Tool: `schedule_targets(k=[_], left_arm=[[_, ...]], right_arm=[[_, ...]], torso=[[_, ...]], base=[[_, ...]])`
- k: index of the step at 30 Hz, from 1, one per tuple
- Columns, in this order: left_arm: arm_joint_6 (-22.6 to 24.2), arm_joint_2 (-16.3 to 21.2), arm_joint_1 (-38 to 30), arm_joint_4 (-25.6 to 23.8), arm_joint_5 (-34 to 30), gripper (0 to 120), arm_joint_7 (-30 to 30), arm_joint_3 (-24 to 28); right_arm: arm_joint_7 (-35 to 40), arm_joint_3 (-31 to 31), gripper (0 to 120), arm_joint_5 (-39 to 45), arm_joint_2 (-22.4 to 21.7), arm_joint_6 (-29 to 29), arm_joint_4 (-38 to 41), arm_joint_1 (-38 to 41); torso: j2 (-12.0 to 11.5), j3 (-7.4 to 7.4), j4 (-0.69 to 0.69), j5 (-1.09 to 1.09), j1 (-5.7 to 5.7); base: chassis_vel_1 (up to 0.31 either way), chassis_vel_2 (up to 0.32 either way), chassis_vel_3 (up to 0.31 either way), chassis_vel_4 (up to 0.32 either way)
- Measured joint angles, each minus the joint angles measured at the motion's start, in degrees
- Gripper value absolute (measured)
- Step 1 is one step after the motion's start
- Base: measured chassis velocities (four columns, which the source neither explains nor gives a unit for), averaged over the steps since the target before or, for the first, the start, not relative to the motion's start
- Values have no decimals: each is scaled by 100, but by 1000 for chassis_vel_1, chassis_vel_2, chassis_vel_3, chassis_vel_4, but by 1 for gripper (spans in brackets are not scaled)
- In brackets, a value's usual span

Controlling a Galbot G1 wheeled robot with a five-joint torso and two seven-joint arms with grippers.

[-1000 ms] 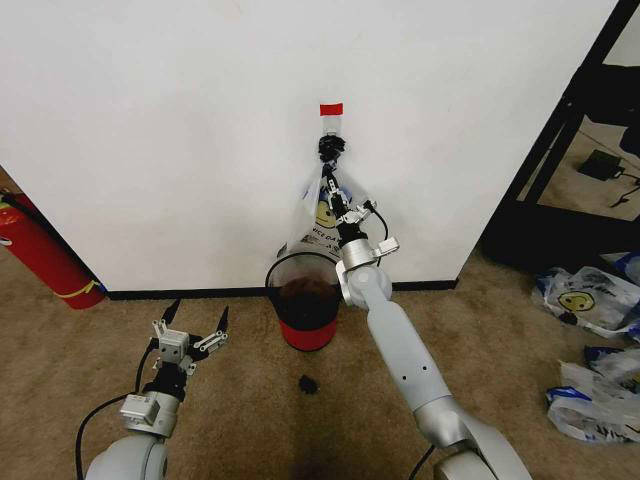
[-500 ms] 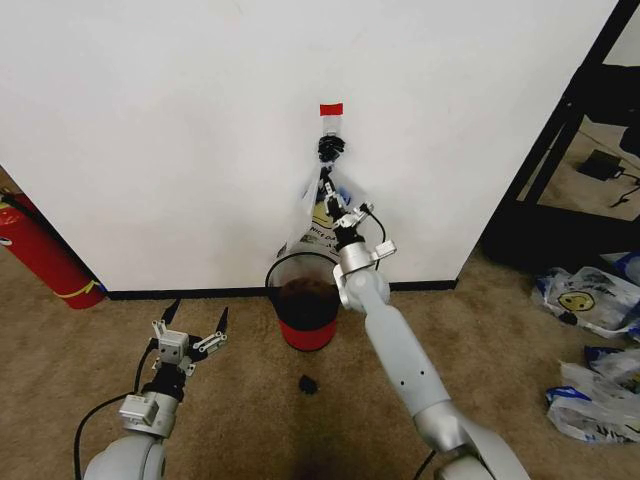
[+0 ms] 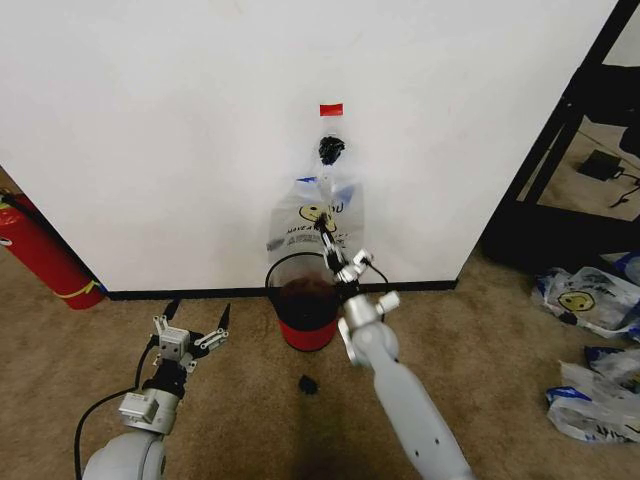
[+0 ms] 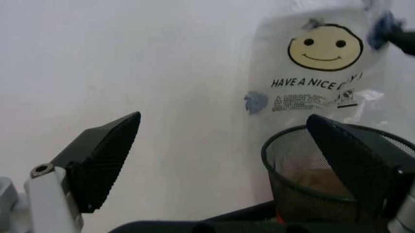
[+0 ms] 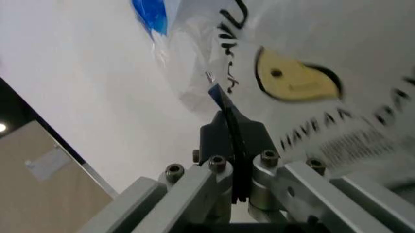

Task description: Pick up the garbage bag from the wall and place it over the trash bin.

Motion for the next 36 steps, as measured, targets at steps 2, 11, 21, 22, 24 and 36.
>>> schedule_targets(k=[2,11,21,22,24,36], left_arm=[[-21,4,16,-22,-19,100,2,8],[-78,-21,63,-97,-35,100,33,91],[-151,-45,59,-127,-88,100,103,137],[-168,-42,64,-121,-104,100,111,137],[-184,-33,70,-116,-124,100,118,137],[-220,28,69,-106,-224,100,129,106]], right_arm=[[-76,69,0,-70,-90,20,99,-244],[-275,295,0,-435,-333,152,312,-866],[-426,550,0,-744,-479,310,331,-1353],[-444,577,0,-765,-470,325,300,-1382],[-462,608,0,-786,-457,340,269,-1406],[-648,773,0,-967,-463,443,33,-1561]], torso=[[0,0,0,0,0],[1,0,0,-1,0],[0,0,0,-1,0],[0,1,0,-1,0],[0,0,0,-1,0],[0,0,0,-1,0]], base=[[0,0,0,0],[0,0,0,0],[0,0,0,0],[0,0,0,0],[0,0,0,0],[0,0,0,0]])
